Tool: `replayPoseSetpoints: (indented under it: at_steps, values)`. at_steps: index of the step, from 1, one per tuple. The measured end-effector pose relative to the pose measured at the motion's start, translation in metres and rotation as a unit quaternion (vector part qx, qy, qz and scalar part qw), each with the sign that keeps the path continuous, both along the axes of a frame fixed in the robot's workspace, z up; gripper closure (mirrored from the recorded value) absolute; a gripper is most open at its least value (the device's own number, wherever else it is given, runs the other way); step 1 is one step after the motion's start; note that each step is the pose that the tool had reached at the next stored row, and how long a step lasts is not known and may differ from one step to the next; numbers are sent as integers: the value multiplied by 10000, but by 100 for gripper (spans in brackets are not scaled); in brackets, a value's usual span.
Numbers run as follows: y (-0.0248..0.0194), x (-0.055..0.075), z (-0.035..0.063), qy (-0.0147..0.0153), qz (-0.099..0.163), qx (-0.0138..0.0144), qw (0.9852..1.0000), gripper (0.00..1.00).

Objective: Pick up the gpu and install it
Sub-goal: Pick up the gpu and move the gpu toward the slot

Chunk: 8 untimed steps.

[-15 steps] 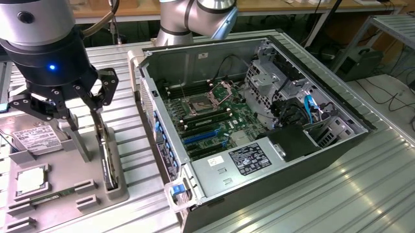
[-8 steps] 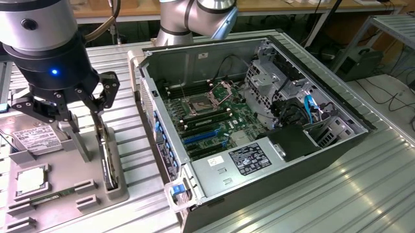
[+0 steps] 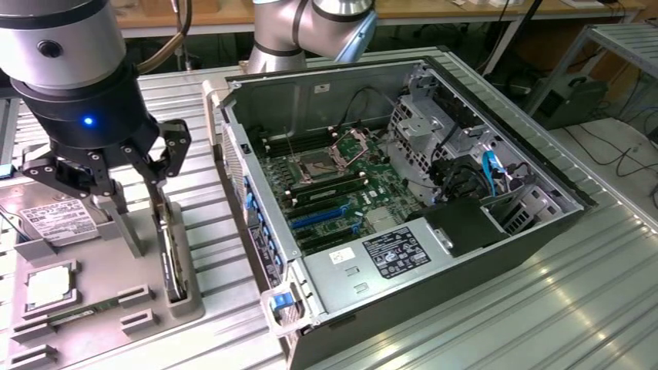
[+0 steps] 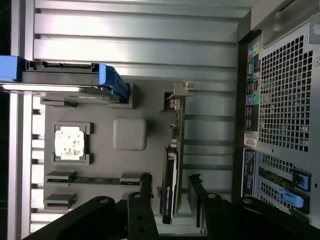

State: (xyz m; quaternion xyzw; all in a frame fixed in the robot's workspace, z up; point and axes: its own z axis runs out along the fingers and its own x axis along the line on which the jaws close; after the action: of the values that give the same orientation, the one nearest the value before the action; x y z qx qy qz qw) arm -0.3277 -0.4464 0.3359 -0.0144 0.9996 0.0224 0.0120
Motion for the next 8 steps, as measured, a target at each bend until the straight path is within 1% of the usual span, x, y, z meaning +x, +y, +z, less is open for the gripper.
replayPoseSetpoints:
  at_steps: [8]
  values:
    - [0, 2, -63, 0, -207, 0, 9998, 58]
